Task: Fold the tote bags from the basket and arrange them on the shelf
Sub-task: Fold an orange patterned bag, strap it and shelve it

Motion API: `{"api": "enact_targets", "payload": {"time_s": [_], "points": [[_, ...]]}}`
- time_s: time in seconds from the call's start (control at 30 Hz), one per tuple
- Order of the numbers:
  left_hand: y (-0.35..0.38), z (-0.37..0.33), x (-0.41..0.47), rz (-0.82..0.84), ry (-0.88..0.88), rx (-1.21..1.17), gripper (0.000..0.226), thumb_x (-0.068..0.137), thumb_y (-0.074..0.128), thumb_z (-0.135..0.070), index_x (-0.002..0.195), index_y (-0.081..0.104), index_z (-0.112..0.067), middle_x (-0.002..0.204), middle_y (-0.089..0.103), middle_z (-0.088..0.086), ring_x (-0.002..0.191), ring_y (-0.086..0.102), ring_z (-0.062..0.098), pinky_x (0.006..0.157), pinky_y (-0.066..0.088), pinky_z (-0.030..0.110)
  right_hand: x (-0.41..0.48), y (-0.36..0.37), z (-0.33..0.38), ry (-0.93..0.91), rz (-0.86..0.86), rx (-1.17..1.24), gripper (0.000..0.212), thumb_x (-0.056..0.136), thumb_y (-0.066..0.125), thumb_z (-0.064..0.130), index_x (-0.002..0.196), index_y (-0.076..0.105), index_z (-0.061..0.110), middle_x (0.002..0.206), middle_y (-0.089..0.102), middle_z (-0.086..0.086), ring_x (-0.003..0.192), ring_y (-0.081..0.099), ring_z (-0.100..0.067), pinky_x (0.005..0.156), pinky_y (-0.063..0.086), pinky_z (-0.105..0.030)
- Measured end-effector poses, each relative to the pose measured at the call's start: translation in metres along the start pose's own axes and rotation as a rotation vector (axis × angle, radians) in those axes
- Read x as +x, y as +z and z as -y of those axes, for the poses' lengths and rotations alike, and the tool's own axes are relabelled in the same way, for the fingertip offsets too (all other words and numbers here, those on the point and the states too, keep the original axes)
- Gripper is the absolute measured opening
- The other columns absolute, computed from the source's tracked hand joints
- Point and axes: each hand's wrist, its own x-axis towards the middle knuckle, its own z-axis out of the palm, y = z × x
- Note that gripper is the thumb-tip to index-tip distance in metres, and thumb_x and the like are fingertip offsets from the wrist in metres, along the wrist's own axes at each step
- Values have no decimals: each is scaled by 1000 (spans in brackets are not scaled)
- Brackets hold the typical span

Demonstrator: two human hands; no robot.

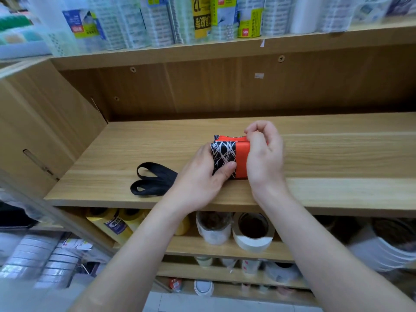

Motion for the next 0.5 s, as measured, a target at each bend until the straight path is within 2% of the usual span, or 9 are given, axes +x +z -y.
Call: {"api": "enact_targets", "payload": {"time_s": [0.1,0.17,0.23,0.3,0.33,0.4,0.43,0.5], "points": [[1,-2,0,34,-26,-2,41,97,52,-41,127,38,-17,115,57,1,108,55,21,94,45,40,-4,3,-1,-45,-66,10,18,77,42,21,73,57,29,74,55,9,76,53,-16,70,50,-43],[3,-4,-3,7,-6,28,39,97,51,-39,124,38,-15,111,58,4,103,56,23,91,46,43,-3,2,1,-58,-27,-14,24,75,40,18,71,62,27,72,58,10,75,54,-15,67,48,-37],[4,-5,-6,-27,-4,57,39,97,50,-40,124,39,-15,109,59,4,101,57,24,89,46,44,3,-6,9,-57,130,-102,29,75,41,18,71,68,26,70,62,12,75,57,-11,70,47,-32],[4,-5,-6,-36,-22,89,40,97,50,-42,125,39,-16,110,60,4,103,57,26,89,46,44,13,-22,23,-71,426,-286,26,87,48,23,80,74,23,75,68,10,79,61,-6,75,48,-31],[4,-5,-5,-34,-29,107,40,97,49,-43,125,39,-17,112,61,4,105,57,27,89,46,44,18,-30,31,-101,597,-427,24,94,54,30,86,75,21,80,70,7,81,61,-5,76,49,-32],[3,-5,-3,0,-29,105,39,96,49,-45,125,41,-20,113,61,1,106,57,24,90,46,44,25,-42,42,-241,846,-765,25,91,59,48,94,70,26,84,68,8,79,59,-2,71,46,-30],[2,-5,-2,30,-29,79,39,95,50,-47,124,43,-22,113,61,-2,105,58,22,91,47,43,27,-45,43,-322,892,-887,22,88,61,51,94,65,30,82,65,11,79,58,-1,69,42,-29],[-5,-5,-2,107,-44,-15,41,92,57,-47,126,48,-27,113,63,-7,105,58,15,94,47,41,28,-49,43,-399,880,-933,17,89,64,44,94,63,28,80,60,12,79,54,-2,69,39,-28]]}}
